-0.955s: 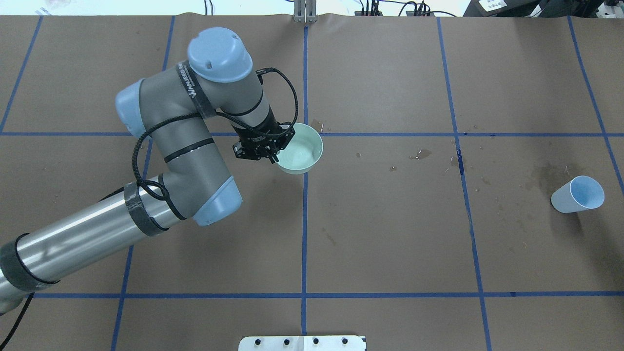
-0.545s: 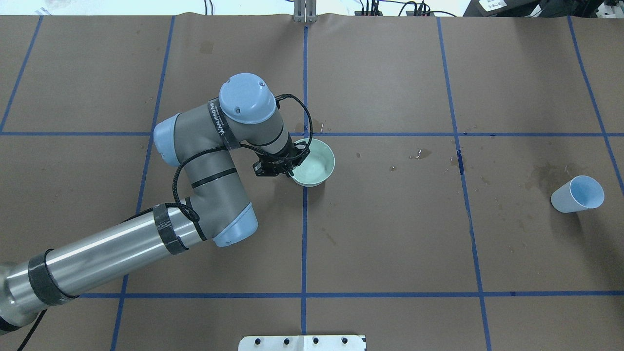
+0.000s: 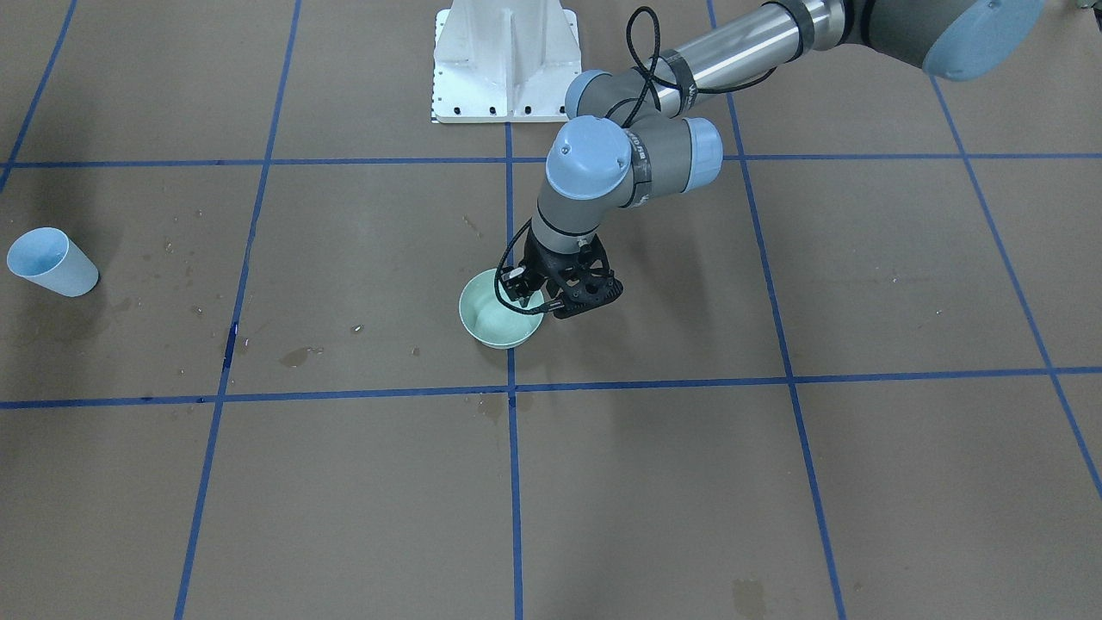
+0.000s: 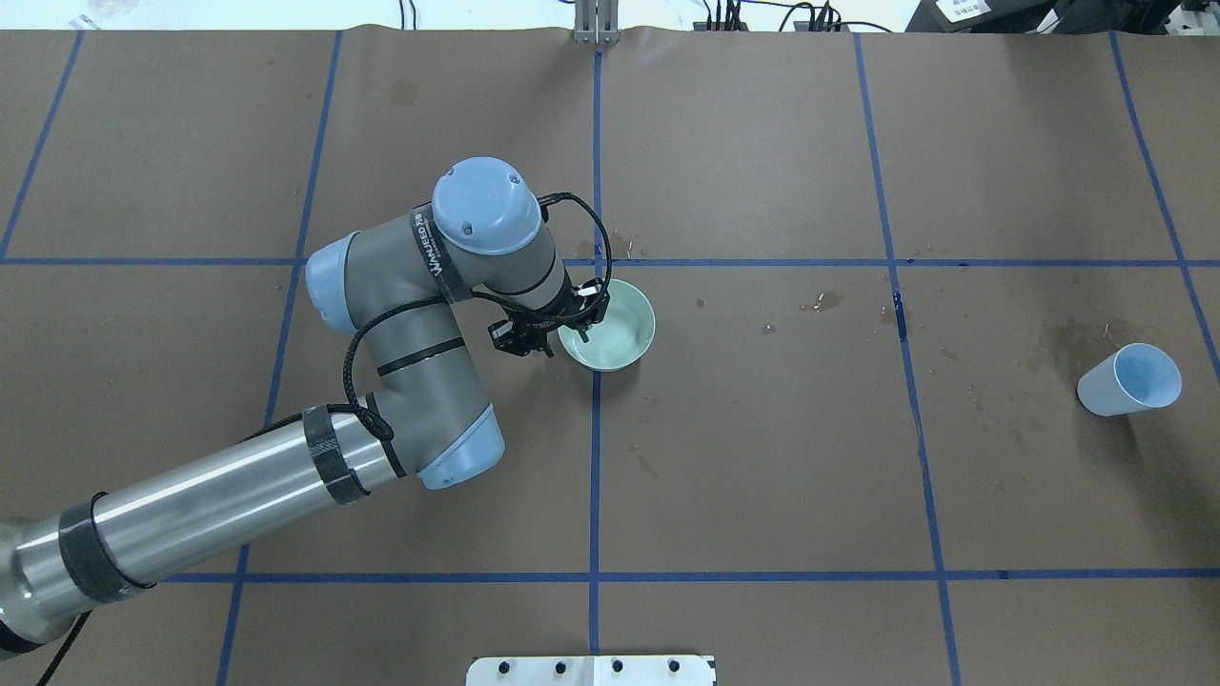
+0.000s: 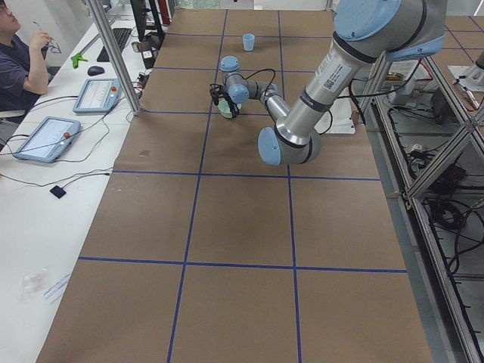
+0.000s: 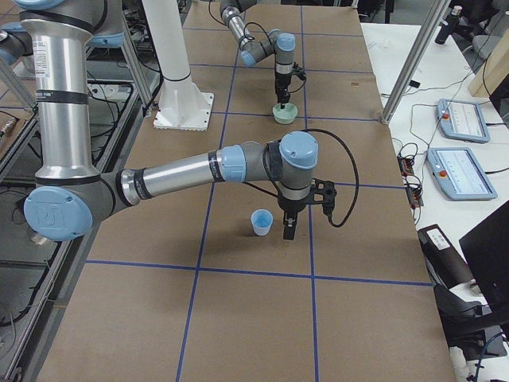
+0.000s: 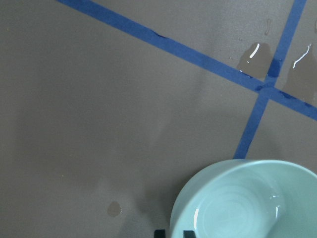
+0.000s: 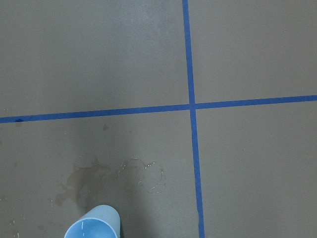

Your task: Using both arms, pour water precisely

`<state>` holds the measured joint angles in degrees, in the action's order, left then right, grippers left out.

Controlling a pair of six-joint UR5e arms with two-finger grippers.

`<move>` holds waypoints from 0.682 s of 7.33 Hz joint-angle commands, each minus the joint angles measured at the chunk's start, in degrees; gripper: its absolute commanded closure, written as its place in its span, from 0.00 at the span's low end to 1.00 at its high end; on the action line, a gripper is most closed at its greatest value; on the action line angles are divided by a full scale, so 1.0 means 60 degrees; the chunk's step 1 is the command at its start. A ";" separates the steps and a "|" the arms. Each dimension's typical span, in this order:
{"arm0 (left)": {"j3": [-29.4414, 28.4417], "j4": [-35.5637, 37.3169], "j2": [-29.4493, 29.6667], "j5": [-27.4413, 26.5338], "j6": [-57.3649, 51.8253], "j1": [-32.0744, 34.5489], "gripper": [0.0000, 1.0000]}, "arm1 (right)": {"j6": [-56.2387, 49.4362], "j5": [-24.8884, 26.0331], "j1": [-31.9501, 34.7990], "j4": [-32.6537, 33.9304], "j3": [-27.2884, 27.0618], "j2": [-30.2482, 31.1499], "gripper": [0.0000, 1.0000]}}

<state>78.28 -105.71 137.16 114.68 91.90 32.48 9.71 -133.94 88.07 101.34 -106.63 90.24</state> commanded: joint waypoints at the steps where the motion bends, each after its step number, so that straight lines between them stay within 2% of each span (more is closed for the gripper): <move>1: 0.1502 0.1056 -0.0370 0.0437 -0.0082 0.0878 0.00 | -0.0021 -0.0207 -0.0001 -0.0015 -0.0069 0.0091 0.01; 2: 0.2674 0.3256 -0.0330 0.1515 -0.1373 0.2002 0.00 | -0.0441 -0.0163 0.0014 -0.0045 -0.0316 0.0309 0.01; 3: 0.3730 0.5076 -0.0344 0.1685 -0.2938 0.2579 0.00 | -0.0895 -0.0104 0.0000 -0.0103 -0.1043 0.0790 0.01; 4: 0.4031 0.5761 -0.0403 0.1687 -0.3780 0.2947 0.00 | -0.0943 -0.0104 -0.0001 -0.0190 -0.1761 0.1520 0.01; 5: 0.4077 0.5783 -0.0606 0.1614 -0.3933 0.3024 0.00 | -0.0842 -0.0104 -0.0102 -0.0351 -0.2378 0.2180 0.01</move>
<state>100.63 -74.68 134.64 124.23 72.37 48.65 4.76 -134.62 87.94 100.25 -115.79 98.18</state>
